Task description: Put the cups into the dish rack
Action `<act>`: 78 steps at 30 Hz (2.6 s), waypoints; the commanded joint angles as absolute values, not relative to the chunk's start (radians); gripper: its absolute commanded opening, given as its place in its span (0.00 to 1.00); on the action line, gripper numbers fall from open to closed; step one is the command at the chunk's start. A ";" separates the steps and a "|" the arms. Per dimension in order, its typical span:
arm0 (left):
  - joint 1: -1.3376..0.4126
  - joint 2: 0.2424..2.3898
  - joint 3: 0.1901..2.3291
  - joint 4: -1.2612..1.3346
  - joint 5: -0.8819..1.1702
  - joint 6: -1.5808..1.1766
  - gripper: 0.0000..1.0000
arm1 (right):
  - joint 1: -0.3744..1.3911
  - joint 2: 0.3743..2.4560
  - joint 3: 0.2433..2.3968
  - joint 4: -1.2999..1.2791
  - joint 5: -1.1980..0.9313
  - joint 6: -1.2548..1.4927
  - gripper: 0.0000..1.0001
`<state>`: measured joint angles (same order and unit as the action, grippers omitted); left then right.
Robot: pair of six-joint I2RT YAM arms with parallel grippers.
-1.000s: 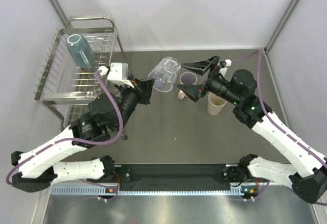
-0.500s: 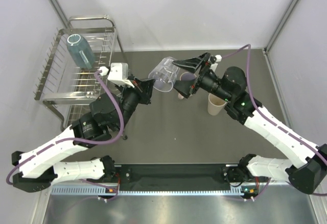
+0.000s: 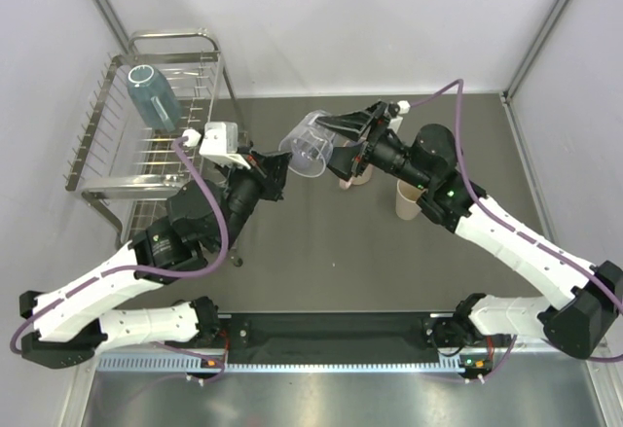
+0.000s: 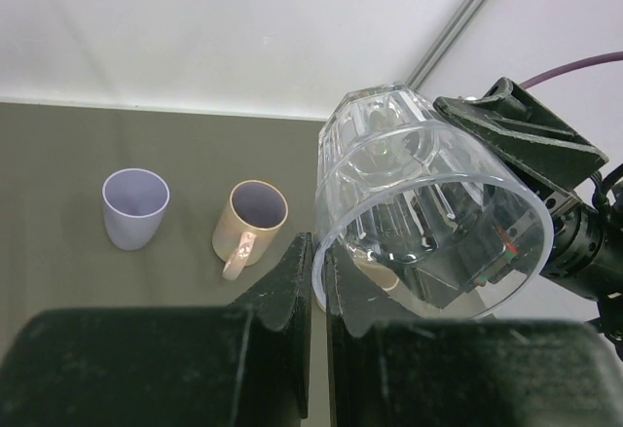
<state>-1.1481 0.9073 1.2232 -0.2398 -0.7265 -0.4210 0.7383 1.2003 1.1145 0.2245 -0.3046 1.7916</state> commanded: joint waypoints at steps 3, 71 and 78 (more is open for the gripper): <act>-1.149 0.877 1.233 -0.190 -0.749 -0.454 0.00 | 0.759 1.215 1.150 0.299 -0.307 1.779 0.35; -1.149 0.778 1.445 -0.230 -0.442 -0.230 0.83 | 0.890 2.592 2.221 0.627 -0.272 0.138 0.00; -1.149 0.759 1.437 -0.233 -0.459 -0.242 0.82 | 0.903 2.640 2.250 0.620 -0.163 0.088 0.00</act>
